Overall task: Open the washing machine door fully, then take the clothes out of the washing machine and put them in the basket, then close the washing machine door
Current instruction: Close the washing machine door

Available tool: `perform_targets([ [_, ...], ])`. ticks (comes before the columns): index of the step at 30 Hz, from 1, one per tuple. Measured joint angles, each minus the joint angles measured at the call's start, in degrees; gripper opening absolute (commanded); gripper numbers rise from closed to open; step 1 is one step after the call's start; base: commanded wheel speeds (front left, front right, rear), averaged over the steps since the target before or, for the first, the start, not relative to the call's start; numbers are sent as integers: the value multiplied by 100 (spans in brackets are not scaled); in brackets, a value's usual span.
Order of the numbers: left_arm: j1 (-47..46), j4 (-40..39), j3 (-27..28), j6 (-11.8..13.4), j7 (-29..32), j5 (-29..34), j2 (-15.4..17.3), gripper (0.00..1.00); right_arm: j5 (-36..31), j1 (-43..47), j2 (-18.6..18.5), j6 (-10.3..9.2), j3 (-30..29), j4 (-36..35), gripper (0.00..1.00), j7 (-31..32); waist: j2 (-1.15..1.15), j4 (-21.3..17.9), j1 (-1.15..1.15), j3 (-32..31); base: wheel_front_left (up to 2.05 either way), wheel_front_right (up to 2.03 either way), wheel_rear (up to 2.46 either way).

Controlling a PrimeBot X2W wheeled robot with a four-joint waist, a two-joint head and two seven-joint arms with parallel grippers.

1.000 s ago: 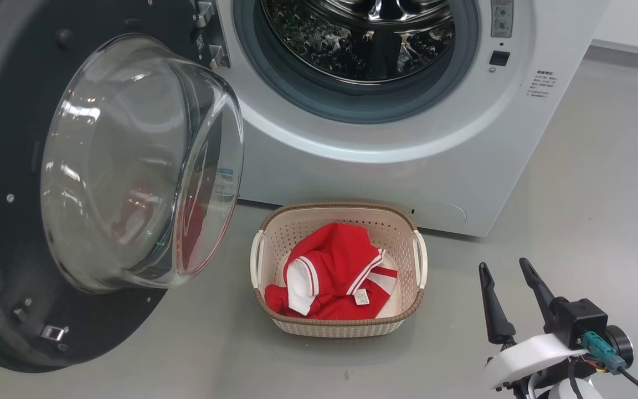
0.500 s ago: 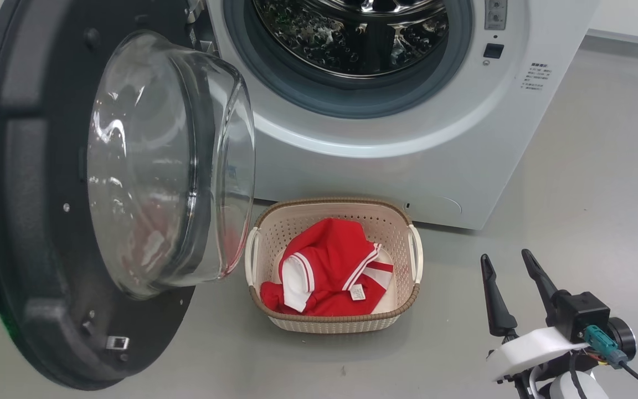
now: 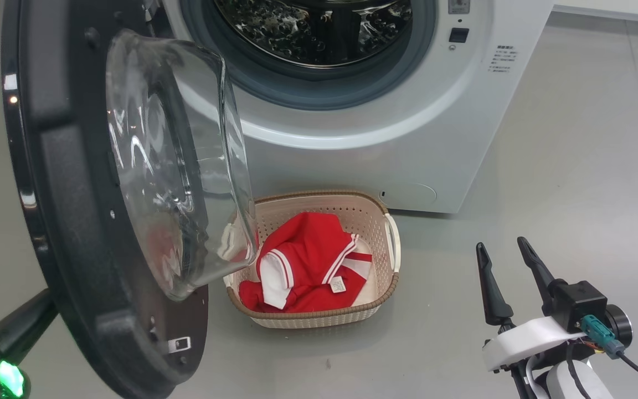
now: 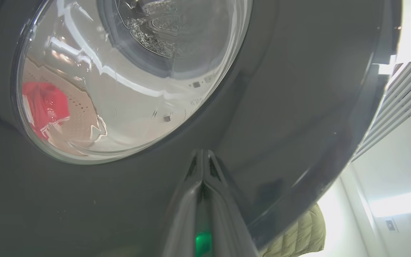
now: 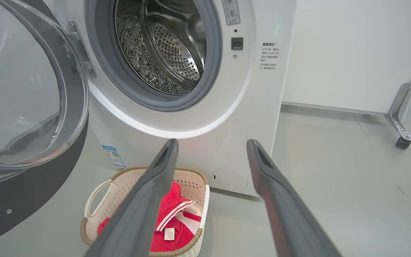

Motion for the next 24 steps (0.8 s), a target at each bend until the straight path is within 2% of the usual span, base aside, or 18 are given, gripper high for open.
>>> perform_targets([
  [15,43,-426,-460,-89,349,-129,-189,0,-1,-133,-1,16,57,-32,100,0,0,-712,0,281,0,0,0],
  [24,-91,-709,-702,-89,450,-144,-197,0,1,-369,-1,18,126,-146,100,0,0,-1173,0,556,0,0,0],
])
